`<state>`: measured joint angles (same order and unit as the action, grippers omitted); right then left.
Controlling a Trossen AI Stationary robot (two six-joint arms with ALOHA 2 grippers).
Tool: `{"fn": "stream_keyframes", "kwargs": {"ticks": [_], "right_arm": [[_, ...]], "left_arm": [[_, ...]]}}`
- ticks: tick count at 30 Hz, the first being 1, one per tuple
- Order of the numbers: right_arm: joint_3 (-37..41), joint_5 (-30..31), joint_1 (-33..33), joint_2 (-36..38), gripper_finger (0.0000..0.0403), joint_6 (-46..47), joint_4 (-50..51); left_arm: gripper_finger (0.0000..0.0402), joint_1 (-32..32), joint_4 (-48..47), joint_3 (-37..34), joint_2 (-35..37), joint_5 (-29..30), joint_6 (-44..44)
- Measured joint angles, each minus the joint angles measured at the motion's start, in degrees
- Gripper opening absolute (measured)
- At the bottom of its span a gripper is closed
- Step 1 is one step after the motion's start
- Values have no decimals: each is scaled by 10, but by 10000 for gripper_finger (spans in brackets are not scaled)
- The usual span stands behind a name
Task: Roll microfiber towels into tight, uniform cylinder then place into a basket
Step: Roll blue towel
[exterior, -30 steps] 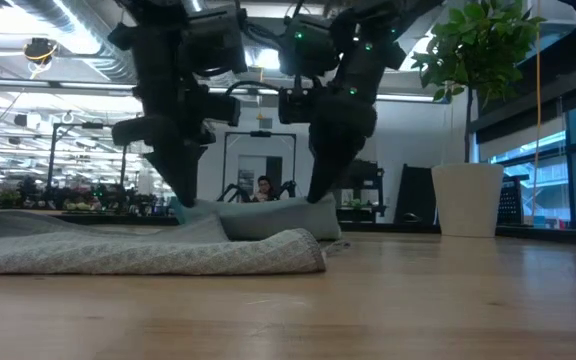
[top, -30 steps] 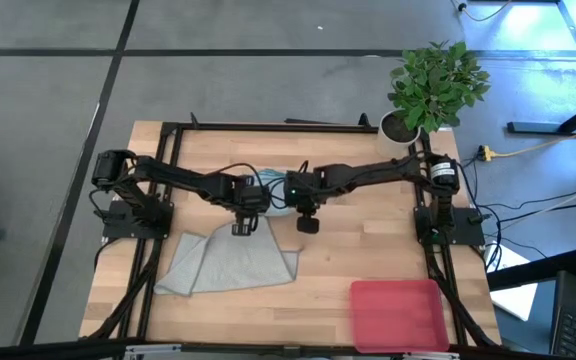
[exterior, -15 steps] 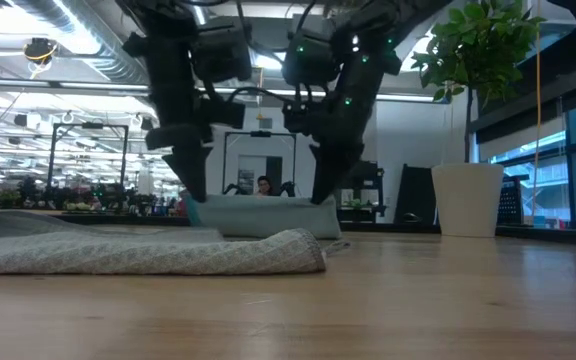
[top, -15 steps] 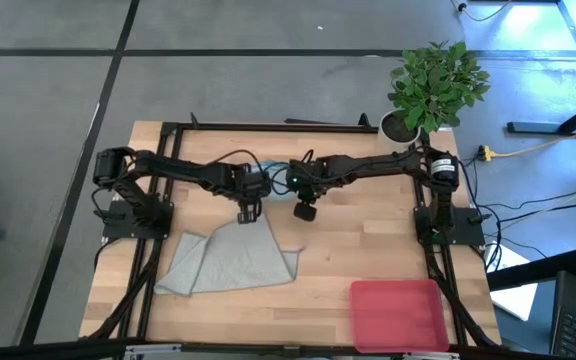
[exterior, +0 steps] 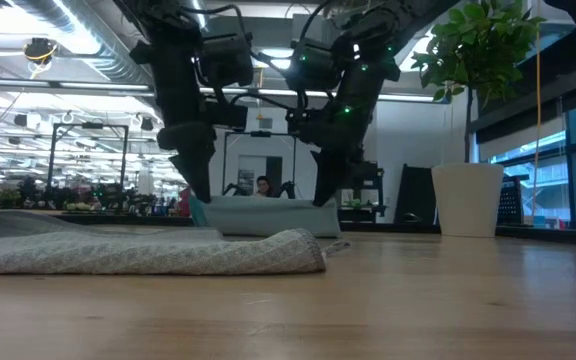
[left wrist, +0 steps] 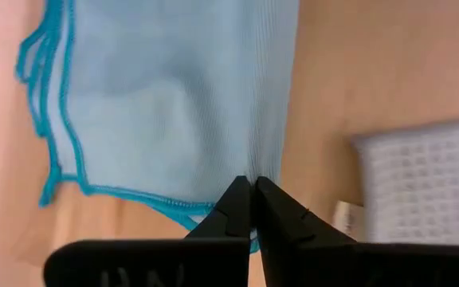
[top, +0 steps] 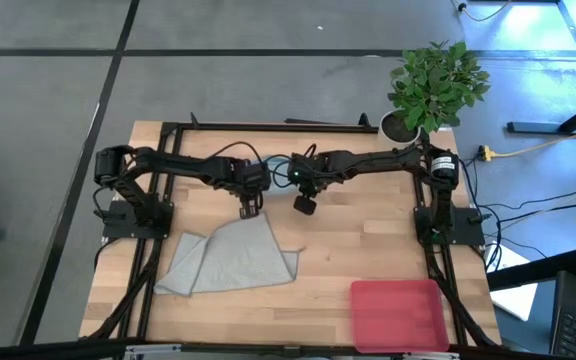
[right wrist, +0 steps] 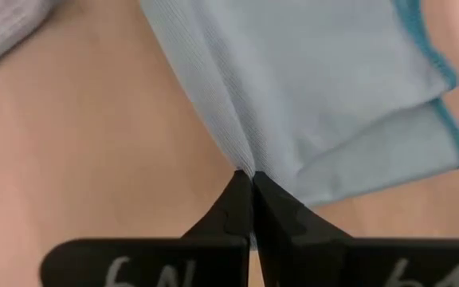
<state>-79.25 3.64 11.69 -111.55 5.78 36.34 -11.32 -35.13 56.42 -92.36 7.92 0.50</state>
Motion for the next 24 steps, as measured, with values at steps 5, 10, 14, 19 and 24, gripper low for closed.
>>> {"fn": "stream_keyframes", "kwargs": {"ticks": [5, 10, 14, 19, 24], "right_arm": [[0, -38, -21, 0, 5, 0, 13], [0, -48, -52, 0, 5, 15, 36], [0, -63, -77, 0, 5, 17, 35], [0, -24, -85, 0, 5, 53, 32], [0, 11, -83, 0, 5, 74, 32]], "left_arm": [[0, 27, -9, 0, 0, -29, -4], [0, 64, -29, 0, 0, -36, -33], [0, 94, -44, 0, 0, -38, -49], [0, 99, -31, 0, 0, -25, -58], [0, 78, -18, 0, -4, -25, -66]]}}
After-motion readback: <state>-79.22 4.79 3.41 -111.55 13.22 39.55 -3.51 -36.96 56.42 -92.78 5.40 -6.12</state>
